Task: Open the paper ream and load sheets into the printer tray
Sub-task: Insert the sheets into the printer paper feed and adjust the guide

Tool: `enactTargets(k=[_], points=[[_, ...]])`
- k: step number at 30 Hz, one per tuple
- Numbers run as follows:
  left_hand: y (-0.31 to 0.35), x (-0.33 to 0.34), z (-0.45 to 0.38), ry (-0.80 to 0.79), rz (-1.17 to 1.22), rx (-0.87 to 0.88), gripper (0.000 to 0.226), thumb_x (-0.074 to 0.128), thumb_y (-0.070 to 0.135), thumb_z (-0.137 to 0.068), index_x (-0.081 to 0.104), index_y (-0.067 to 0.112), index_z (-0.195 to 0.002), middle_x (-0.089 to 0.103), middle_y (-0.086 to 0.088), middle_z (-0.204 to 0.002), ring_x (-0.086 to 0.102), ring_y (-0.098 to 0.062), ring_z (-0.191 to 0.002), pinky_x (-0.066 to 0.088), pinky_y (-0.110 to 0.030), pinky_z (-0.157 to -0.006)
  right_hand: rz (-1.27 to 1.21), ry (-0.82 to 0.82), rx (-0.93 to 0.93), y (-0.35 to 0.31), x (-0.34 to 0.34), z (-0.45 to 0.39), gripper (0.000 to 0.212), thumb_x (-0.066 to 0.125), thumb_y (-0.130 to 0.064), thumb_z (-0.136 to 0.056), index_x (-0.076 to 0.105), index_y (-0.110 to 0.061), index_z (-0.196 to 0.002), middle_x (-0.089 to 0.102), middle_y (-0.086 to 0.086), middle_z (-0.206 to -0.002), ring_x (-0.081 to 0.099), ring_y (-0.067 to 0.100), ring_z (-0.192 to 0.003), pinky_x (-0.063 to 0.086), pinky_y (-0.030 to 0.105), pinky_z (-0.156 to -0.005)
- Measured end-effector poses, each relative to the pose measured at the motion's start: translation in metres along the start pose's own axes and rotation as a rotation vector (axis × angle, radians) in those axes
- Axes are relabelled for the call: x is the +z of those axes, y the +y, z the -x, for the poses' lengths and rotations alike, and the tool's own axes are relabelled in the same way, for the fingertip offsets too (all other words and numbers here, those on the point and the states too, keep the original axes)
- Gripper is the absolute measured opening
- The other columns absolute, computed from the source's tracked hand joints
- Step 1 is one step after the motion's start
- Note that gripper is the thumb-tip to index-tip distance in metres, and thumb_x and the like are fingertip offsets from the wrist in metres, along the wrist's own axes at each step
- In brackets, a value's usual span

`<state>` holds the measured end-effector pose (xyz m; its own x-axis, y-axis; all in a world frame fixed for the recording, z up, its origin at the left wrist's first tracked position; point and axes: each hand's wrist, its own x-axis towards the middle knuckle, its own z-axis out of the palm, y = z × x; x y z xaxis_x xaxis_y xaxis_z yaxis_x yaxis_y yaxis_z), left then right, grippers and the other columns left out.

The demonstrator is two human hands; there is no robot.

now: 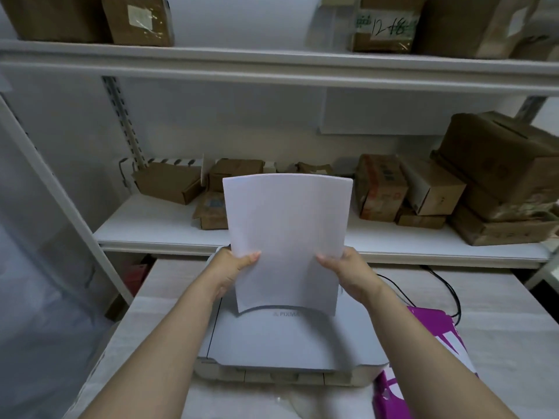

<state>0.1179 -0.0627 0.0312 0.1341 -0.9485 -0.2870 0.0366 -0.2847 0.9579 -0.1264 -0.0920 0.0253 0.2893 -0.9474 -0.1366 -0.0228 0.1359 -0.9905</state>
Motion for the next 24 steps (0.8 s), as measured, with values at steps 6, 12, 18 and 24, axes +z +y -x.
enactTargets(k=[6,12,18,24], points=[[0.042,-0.010,-0.028,-0.012,-0.056,0.064,0.028,0.066,0.013,-0.086,0.065,0.000,-0.111,0.071,-0.008,-0.093,0.069,-0.015,-0.073,0.056,-0.021,-0.059,0.284,0.148,-0.017,-0.036,-0.002,-0.034,0.020,0.067,-0.015,-0.087,0.072,-0.009,-0.106,0.074,0.004,-0.099,0.070,0.023,-0.093,0.056,0.041,-0.089],[0.068,0.002,-0.068,0.035,-0.135,0.117,0.031,0.057,0.007,-0.092,0.057,-0.005,-0.121,0.064,-0.022,-0.120,0.063,-0.028,-0.095,0.050,-0.038,-0.088,0.660,0.443,0.058,-0.050,0.014,-0.072,0.026,0.056,-0.027,-0.088,0.069,-0.012,-0.105,0.069,0.010,-0.101,0.064,0.034,-0.097,0.050,0.034,-0.075],[0.080,-0.001,-0.108,0.141,-0.352,0.152,0.034,0.068,0.018,-0.084,0.065,0.000,-0.112,0.068,-0.020,-0.117,0.065,-0.034,-0.105,0.050,-0.050,-0.096,0.676,0.538,0.115,-0.055,0.011,-0.092,0.023,0.059,-0.032,-0.087,0.071,-0.017,-0.100,0.068,0.008,-0.097,0.064,0.033,-0.094,0.047,0.031,-0.072],[0.098,0.007,-0.135,0.235,-0.519,0.148,0.037,0.069,0.026,-0.085,0.065,0.001,-0.111,0.067,-0.008,-0.109,0.064,-0.029,-0.087,0.056,-0.035,-0.071,0.502,0.509,-0.003,-0.056,-0.010,-0.132,0.014,0.067,-0.024,-0.082,0.075,-0.015,-0.091,0.072,0.011,-0.094,0.067,0.035,-0.090,0.057,0.049,-0.081]])
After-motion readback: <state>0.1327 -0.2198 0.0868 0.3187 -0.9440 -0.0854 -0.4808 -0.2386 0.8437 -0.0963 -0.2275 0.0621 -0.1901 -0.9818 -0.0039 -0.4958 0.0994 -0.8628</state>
